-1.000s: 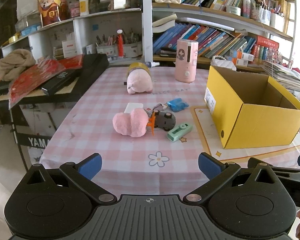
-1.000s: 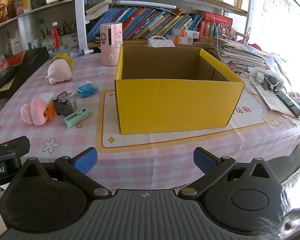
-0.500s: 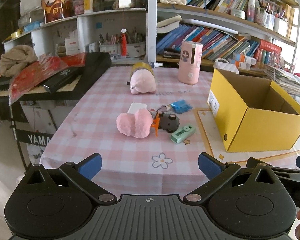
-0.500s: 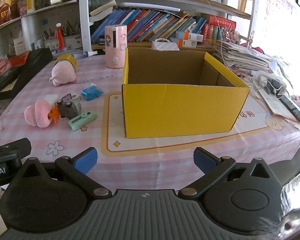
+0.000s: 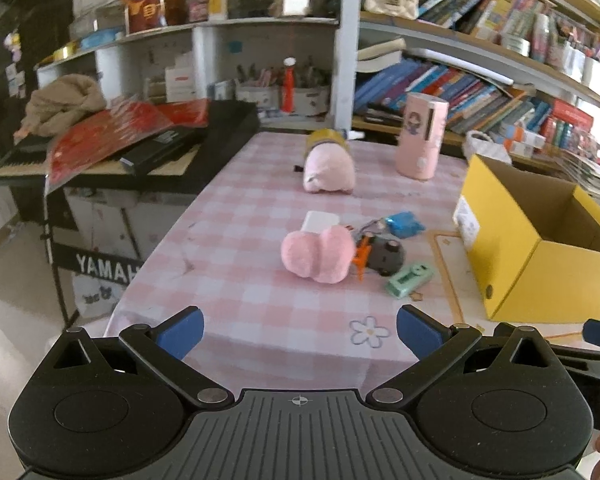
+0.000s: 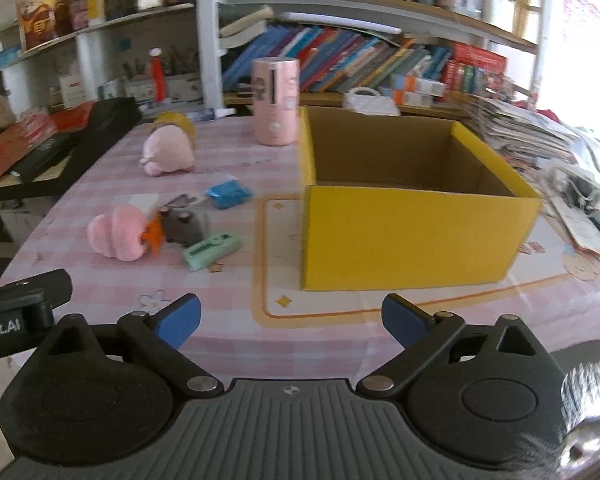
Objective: Organize objects
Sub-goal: 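Move both grippers toward the pink plush and mint-green stapler, then grasp the pink plush with the left gripper while the right gripper grasps the mint-green stapler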
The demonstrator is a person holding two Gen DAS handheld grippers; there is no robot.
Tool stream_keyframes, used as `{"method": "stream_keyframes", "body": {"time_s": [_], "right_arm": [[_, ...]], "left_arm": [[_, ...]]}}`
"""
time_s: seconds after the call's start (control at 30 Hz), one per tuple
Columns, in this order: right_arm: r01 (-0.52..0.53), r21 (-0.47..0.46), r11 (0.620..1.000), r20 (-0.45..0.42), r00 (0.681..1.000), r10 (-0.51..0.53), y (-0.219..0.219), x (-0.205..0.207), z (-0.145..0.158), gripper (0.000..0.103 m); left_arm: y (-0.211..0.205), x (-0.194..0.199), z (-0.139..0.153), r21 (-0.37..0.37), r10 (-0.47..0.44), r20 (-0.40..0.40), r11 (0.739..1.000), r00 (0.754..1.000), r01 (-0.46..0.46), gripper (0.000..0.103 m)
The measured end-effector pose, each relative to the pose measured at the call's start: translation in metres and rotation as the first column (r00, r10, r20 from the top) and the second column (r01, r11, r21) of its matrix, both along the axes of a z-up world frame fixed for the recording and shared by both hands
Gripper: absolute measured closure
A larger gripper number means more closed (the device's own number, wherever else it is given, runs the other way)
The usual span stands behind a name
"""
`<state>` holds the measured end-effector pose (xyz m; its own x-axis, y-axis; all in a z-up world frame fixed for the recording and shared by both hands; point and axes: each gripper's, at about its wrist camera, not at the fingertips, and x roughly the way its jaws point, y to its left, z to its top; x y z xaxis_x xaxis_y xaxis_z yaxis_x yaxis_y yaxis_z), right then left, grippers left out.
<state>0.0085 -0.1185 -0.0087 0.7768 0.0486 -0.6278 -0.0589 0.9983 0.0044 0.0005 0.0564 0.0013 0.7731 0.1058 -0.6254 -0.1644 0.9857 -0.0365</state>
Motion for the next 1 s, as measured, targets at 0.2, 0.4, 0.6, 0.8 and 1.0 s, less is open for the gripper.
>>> {"method": "stream_keyframes", "body": {"time_s": [0.2, 0.4, 0.6, 0.8, 1.0], "right_arm": [[-0.139, 0.021, 0.99, -0.012, 0.99, 0.139, 0.019, 0.01, -0.003, 0.016], [-0.236, -0.026, 0.971, -0.021, 0.972, 0.235, 0.036, 0.023, -0.008, 0.025], [-0.296, -0.024, 0.955, -0.05, 0.954, 0.295, 0.044, 0.05, -0.02, 0.026], [-0.332, -0.038, 0.942, -0.059, 0.942, 0.33, 0.049, 0.079, -0.03, 0.026], [-0.343, -0.018, 0.939, -0.094, 0.936, 0.34, 0.052, 0.111, -0.044, 0.026]], "left_arm": [[0.013, 0.004, 0.0, 0.01, -0.005, 0.01, 1.0, 1.0, 0.005, 0.0], [0.021, 0.018, -0.006, -0.054, -0.014, -0.002, 0.998, 1.0, 0.013, 0.0], [0.027, 0.042, -0.012, -0.075, 0.007, -0.023, 0.997, 1.0, -0.009, 0.0], [0.031, 0.067, -0.016, -0.101, 0.016, -0.047, 0.995, 0.999, -0.021, 0.0], [0.032, 0.091, -0.02, -0.111, 0.007, -0.059, 0.994, 0.998, -0.014, 0.0]]}}
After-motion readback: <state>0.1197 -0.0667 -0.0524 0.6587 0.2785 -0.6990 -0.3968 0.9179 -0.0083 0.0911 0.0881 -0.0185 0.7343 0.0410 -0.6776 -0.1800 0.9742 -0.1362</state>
